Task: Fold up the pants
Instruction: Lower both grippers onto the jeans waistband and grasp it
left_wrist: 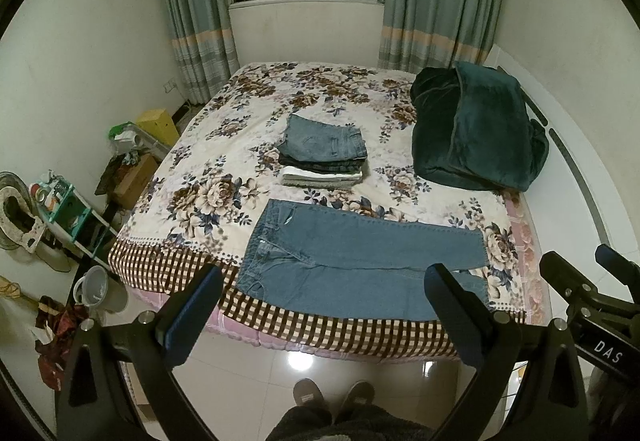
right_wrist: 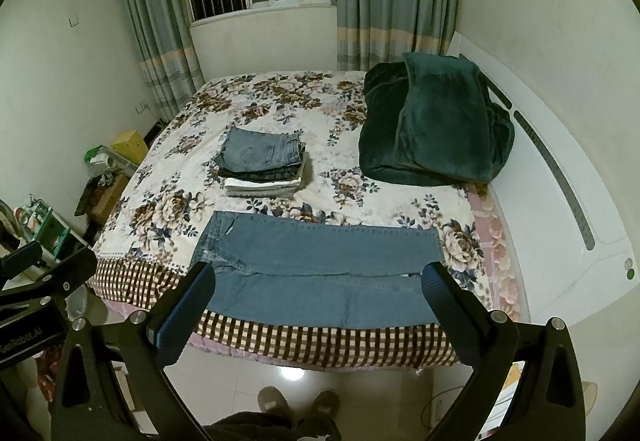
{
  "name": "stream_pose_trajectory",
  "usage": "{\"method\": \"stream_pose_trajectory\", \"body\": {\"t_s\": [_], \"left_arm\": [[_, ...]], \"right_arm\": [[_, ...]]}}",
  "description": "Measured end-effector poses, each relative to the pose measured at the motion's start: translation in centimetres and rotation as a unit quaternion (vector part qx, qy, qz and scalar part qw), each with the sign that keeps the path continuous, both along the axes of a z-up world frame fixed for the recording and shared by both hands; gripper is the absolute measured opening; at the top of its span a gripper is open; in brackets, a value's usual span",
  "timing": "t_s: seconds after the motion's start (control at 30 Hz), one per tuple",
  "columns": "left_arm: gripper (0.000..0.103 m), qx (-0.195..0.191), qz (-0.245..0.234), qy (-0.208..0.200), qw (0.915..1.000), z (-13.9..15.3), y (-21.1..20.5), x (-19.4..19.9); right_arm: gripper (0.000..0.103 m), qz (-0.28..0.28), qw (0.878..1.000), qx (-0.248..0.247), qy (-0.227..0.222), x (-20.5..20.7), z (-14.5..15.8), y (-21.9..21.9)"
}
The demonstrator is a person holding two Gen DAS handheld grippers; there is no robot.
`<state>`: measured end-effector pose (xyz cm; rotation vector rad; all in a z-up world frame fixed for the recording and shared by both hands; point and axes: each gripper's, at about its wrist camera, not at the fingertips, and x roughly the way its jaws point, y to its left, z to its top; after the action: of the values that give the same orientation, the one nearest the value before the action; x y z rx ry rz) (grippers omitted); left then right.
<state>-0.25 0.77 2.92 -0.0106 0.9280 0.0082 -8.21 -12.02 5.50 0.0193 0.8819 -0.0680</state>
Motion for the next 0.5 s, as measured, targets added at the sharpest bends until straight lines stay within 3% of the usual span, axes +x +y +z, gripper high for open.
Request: {"method": "stream_pose_trajectory", "body": {"t_s": [0.27,0.5], "left_arm": [[0.103,0.005,0.017,0.004,0.9998,-0.3,-0.6,1.5],[0.103,0.038,0.074,0.007,0.9965,-4.7,-0.9,5.9]], "right_arm": [[0.103,0.002,1.0,0.015,0.015,1.2,-0.4,-1.2],[0.103,-0.038,0.998,0.023,0.043,4.8,-5.9,-5.7]]}}
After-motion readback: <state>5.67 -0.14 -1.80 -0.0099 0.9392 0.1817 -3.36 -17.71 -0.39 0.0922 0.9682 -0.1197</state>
